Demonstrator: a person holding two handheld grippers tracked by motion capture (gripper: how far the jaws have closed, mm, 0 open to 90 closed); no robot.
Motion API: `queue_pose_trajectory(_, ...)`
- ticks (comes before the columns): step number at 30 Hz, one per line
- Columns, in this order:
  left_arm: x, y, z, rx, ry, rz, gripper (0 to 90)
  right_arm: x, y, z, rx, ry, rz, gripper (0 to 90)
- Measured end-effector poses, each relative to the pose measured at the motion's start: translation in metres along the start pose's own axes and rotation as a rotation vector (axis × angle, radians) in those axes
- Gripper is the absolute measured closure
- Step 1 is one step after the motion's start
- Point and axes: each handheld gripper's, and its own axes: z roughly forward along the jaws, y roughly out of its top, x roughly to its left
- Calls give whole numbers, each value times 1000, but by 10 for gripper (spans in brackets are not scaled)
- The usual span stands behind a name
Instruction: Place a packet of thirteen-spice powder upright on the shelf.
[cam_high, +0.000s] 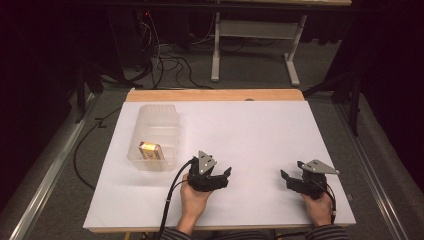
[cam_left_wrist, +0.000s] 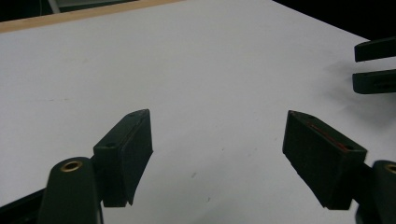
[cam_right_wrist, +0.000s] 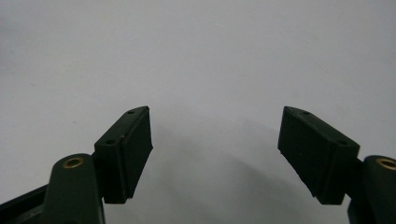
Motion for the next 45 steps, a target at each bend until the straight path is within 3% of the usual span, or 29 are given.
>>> queue_pose_trajectory(3, 0, -1, 2, -3, 16, 10, 248, 0, 0, 0, 1, 0, 0, 262)
queue_pose_trajectory(20, 7, -9, 17, -14, 35, -26, 249, 0, 0, 0, 0, 0, 0, 262)
queue_pose_trajectory(30, 5, -13, 26, -12, 63, -3, 248, 0, 0, 0, 0, 0, 0, 262)
queue_pose_trajectory(38, 1, -18, 34, -13, 59, 12, 246, 1, 0, 1, 6, 0, -2, 262)
queue_pose_trajectory(45, 3, -22, 33, -36, 62, -14, 244, 1, 0, 1, 12, -3, -9, 262)
